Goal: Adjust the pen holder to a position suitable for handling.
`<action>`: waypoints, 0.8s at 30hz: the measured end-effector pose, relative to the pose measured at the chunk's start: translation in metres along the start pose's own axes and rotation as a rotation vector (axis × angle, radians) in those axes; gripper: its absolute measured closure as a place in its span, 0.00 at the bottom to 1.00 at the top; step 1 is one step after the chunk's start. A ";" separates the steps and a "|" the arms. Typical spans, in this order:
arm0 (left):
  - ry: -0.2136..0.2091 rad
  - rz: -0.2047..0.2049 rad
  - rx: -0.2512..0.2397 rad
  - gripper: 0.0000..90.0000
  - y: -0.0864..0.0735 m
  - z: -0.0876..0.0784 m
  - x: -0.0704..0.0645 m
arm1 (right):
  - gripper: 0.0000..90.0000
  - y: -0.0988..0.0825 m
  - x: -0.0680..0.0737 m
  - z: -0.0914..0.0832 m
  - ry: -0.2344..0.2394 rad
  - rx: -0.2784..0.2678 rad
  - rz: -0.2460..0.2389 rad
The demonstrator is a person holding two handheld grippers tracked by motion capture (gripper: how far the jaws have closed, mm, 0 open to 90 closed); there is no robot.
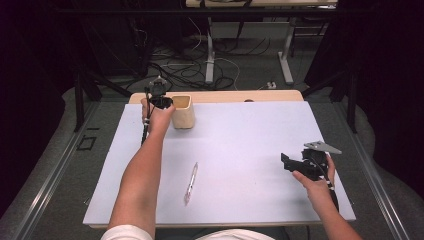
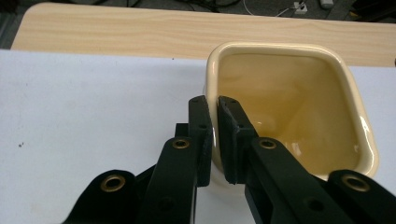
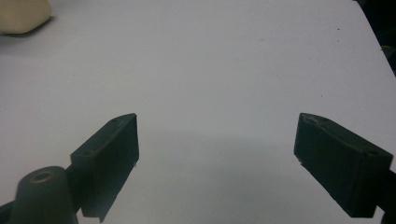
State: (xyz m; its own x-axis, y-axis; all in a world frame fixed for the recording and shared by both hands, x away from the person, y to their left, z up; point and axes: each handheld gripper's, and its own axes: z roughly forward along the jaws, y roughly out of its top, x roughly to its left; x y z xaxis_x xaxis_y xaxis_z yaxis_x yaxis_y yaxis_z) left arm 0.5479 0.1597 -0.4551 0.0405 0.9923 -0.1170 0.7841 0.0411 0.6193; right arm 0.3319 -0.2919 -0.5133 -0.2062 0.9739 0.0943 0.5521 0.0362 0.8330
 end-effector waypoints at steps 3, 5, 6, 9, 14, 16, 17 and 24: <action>0.002 -0.013 0.017 0.94 0.001 -0.003 0.003 | 0.15 0.000 0.001 0.001 -0.005 0.000 0.010; 0.011 -0.017 0.026 0.94 0.001 -0.005 0.002 | 0.15 0.000 0.000 0.000 0.000 0.005 0.009; 0.010 -0.020 0.027 0.94 0.001 -0.006 0.002 | 0.15 0.000 -0.001 0.000 -0.001 0.002 0.005; 0.006 -0.033 0.038 0.94 0.000 -0.011 -0.002 | 0.15 0.000 -0.001 0.000 -0.005 0.004 0.007; -0.009 -0.010 0.044 0.94 -0.001 -0.018 -0.008 | 0.16 0.000 -0.001 -0.001 -0.005 0.005 0.007; -0.012 0.001 0.052 0.94 -0.002 -0.022 -0.014 | 0.15 0.000 -0.001 -0.001 -0.006 0.006 0.007; -0.013 0.007 0.058 0.94 -0.002 -0.024 -0.018 | 0.15 0.000 0.000 0.000 -0.011 -0.001 0.009; -0.021 0.031 0.084 0.94 -0.006 -0.036 -0.040 | 0.16 0.001 -0.001 -0.002 -0.001 -0.001 0.020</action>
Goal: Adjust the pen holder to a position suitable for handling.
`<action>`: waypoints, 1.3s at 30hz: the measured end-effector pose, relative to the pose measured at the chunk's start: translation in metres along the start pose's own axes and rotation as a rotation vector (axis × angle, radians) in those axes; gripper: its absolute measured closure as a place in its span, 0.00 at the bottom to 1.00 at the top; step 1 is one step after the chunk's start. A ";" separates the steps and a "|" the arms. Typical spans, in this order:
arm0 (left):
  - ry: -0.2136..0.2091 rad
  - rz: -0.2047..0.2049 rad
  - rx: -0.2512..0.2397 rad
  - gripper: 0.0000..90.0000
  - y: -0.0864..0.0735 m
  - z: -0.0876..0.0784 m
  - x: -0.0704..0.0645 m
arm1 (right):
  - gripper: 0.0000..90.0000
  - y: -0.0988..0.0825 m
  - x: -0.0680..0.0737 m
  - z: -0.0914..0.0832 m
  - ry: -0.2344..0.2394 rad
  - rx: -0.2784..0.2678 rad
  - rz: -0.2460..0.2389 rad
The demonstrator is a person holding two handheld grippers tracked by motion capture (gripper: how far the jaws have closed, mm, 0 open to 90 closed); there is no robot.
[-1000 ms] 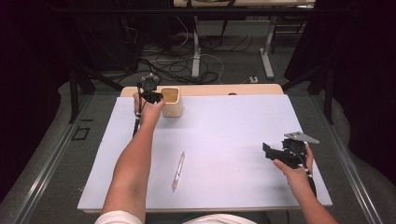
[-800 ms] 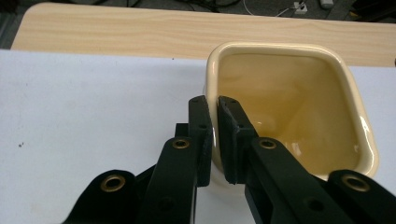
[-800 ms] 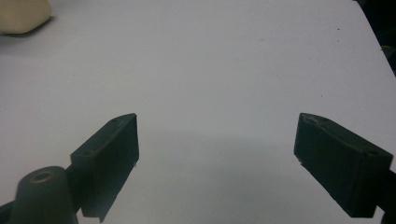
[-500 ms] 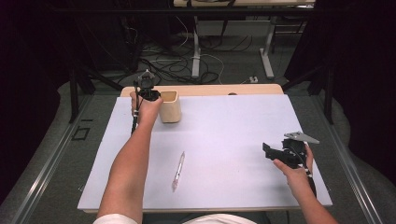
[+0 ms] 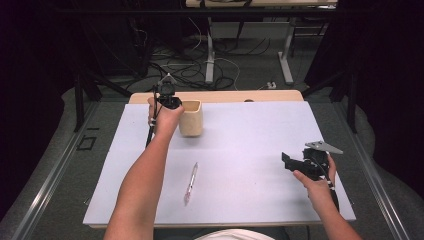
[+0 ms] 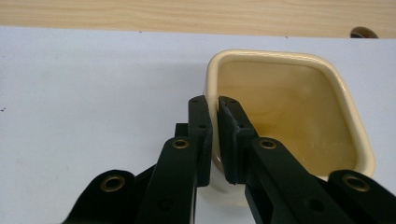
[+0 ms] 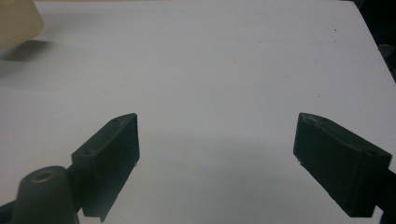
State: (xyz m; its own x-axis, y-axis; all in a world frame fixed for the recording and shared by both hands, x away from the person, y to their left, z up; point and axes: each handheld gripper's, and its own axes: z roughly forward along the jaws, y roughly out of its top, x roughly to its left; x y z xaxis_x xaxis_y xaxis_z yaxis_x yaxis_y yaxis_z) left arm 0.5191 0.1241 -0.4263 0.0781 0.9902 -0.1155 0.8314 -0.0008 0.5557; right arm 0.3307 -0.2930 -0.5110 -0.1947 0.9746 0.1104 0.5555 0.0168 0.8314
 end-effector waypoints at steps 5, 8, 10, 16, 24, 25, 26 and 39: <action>-0.016 0.033 0.008 0.94 -0.005 -0.004 -0.016 | 0.16 0.001 -0.001 0.000 -0.002 -0.011 0.000; -0.034 0.059 0.016 0.94 -0.008 -0.005 -0.024 | 0.16 0.001 -0.002 -0.001 0.000 -0.010 0.002; -0.046 0.060 0.018 0.94 -0.010 -0.005 -0.028 | 0.16 0.001 -0.001 -0.001 0.000 -0.010 0.003; -0.065 0.057 0.021 0.94 -0.017 -0.010 -0.038 | 0.16 0.000 -0.001 0.000 -0.006 0.000 0.004; -0.069 0.026 0.028 0.94 -0.029 -0.011 -0.046 | 0.16 0.000 0.001 0.000 -0.002 -0.001 0.002; -0.074 0.028 0.031 0.94 -0.031 -0.009 -0.047 | 0.16 0.000 0.001 0.000 -0.005 -0.002 -0.001; -0.069 0.026 0.038 0.94 -0.032 -0.007 -0.048 | 0.16 0.000 0.001 0.000 -0.003 -0.001 0.003; -0.112 -0.063 0.133 0.92 -0.043 -0.009 -0.047 | 0.16 0.000 0.002 0.002 -0.002 -0.004 0.000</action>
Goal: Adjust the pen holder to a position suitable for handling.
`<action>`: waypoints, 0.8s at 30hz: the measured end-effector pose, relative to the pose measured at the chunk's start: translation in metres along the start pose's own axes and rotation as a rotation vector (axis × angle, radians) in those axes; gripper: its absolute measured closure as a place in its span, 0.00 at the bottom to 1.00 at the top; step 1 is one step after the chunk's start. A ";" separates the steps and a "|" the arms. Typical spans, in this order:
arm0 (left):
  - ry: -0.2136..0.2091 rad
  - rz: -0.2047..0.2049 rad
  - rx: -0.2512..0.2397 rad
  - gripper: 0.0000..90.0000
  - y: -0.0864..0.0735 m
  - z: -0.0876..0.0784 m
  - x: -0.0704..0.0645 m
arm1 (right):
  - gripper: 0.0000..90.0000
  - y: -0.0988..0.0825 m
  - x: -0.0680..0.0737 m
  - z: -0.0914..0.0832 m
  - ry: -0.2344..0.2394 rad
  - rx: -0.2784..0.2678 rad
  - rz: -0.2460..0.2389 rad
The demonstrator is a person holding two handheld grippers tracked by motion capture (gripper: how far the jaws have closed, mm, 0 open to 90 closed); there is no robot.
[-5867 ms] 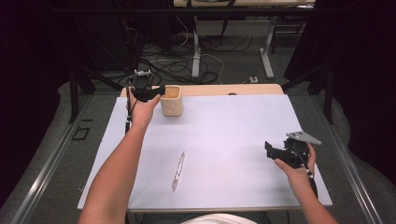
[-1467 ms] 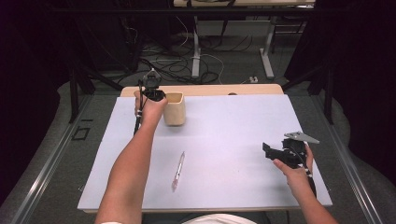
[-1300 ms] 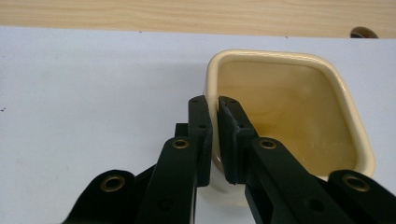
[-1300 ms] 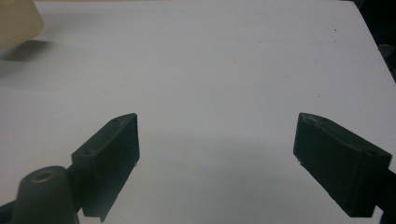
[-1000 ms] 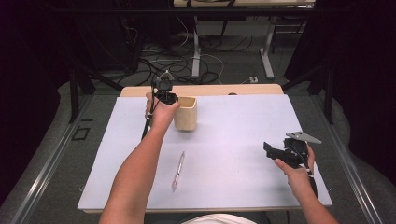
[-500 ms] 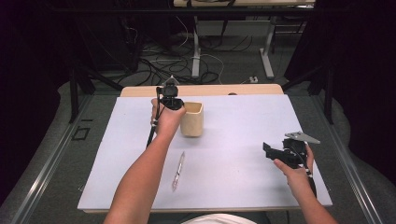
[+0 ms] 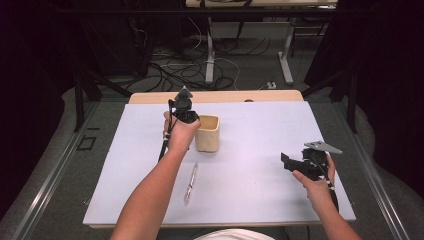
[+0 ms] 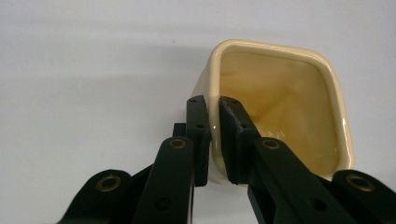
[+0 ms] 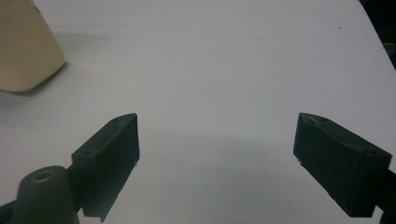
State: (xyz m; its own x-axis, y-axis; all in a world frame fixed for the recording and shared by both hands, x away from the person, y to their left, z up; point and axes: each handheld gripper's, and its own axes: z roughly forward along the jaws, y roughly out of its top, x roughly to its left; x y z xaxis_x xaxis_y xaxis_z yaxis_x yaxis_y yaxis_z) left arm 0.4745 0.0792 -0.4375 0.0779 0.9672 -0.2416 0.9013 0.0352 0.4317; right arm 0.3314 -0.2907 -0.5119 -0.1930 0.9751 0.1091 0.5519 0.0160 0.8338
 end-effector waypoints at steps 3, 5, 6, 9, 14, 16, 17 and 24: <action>-0.015 -0.018 0.005 0.91 -0.002 0.000 0.002 | 0.16 0.000 0.000 0.000 0.008 0.007 -0.008; -0.033 -0.038 0.010 0.91 -0.003 -0.001 0.003 | 0.16 0.000 0.001 0.000 0.010 0.009 -0.008; -0.042 -0.049 0.009 0.91 -0.003 -0.001 0.005 | 0.16 0.000 0.001 0.001 0.010 0.011 -0.009; -0.071 -0.075 0.018 0.90 -0.006 0.000 0.008 | 0.16 0.000 0.002 0.002 0.010 0.015 -0.011; -0.118 -0.095 0.041 0.89 -0.012 0.000 0.016 | 0.16 -0.001 0.003 0.005 0.014 0.021 -0.015; -0.138 -0.106 0.047 0.89 -0.013 0.000 0.018 | 0.16 -0.001 0.003 0.005 0.014 0.024 -0.011; -0.142 -0.110 0.044 0.89 -0.014 0.000 0.019 | 0.16 -0.001 0.003 0.005 0.015 0.025 -0.016; -0.162 -0.095 0.030 0.87 -0.016 0.001 0.021 | 0.16 -0.001 0.004 0.007 0.019 0.027 -0.018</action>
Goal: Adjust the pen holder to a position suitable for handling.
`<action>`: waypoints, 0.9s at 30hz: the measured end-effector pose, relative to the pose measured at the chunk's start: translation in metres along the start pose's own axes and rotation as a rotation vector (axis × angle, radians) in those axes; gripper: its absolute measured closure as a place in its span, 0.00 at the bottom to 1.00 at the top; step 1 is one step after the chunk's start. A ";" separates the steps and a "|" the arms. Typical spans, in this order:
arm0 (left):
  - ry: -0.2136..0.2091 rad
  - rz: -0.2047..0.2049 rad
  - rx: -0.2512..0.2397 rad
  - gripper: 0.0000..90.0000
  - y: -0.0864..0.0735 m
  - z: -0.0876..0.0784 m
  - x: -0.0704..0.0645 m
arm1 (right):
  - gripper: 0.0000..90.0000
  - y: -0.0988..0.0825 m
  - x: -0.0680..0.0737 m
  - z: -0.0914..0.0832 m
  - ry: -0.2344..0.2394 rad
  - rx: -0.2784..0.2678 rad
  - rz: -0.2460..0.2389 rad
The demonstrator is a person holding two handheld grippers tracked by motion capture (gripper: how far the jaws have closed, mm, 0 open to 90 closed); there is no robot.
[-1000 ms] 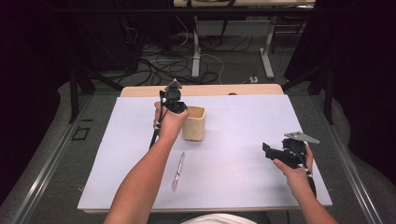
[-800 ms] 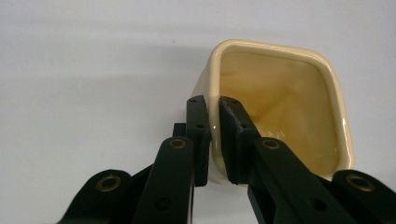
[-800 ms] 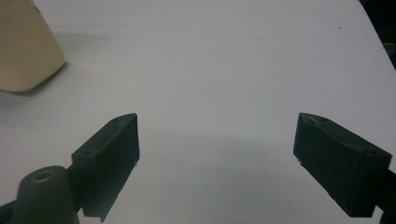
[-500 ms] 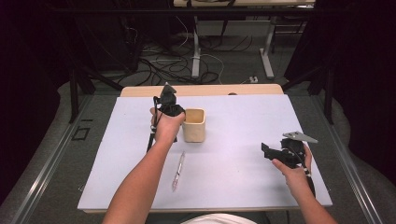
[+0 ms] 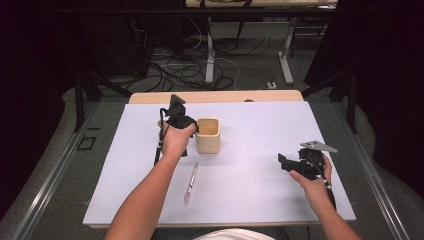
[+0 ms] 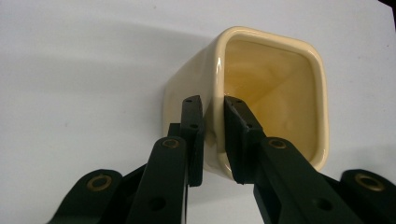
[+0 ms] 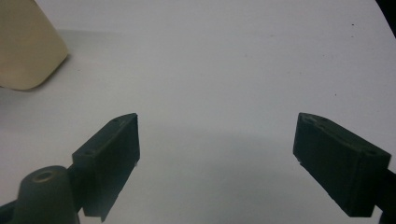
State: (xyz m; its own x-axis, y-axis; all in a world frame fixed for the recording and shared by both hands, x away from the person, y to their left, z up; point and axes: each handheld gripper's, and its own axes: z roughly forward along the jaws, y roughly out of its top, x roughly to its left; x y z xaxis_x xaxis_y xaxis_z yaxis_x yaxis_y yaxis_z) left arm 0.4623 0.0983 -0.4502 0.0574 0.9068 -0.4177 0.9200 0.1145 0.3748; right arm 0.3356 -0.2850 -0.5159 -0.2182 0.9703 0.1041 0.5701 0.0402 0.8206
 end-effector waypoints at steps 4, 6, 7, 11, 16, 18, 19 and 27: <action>-0.008 0.011 -0.006 0.87 -0.001 0.001 0.001 | 0.16 0.000 0.000 0.001 -0.005 -0.003 -0.001; -0.013 0.016 -0.008 0.87 -0.001 0.001 0.002 | 0.16 0.000 0.000 0.001 0.000 0.005 0.001; -0.024 0.019 -0.008 0.87 -0.001 0.001 0.003 | 0.16 -0.001 0.000 0.001 0.000 0.005 0.001; -0.038 0.028 -0.010 0.85 -0.002 0.002 0.006 | 0.16 -0.001 -0.001 0.001 -0.001 0.004 -0.001; -0.051 0.069 -0.045 0.75 -0.005 0.002 0.011 | 0.16 -0.001 0.000 0.001 -0.001 0.005 0.003; -0.057 0.084 -0.071 0.69 -0.007 0.001 0.014 | 0.16 0.000 0.000 0.001 0.001 0.003 -0.001; -0.060 0.099 -0.077 0.67 -0.008 0.000 0.015 | 0.16 0.000 0.000 0.001 -0.001 0.003 0.001; -0.096 0.163 -0.168 0.54 -0.018 -0.011 0.029 | 0.16 0.000 -0.001 0.001 -0.001 0.004 -0.004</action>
State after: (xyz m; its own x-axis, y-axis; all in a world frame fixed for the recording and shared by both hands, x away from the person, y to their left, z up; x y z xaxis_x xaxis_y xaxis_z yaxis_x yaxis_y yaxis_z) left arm 0.4427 0.1274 -0.4603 0.2434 0.8770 -0.4142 0.8186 0.0433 0.5727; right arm 0.3365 -0.2855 -0.5166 -0.2192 0.9705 0.1001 0.5725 0.0449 0.8187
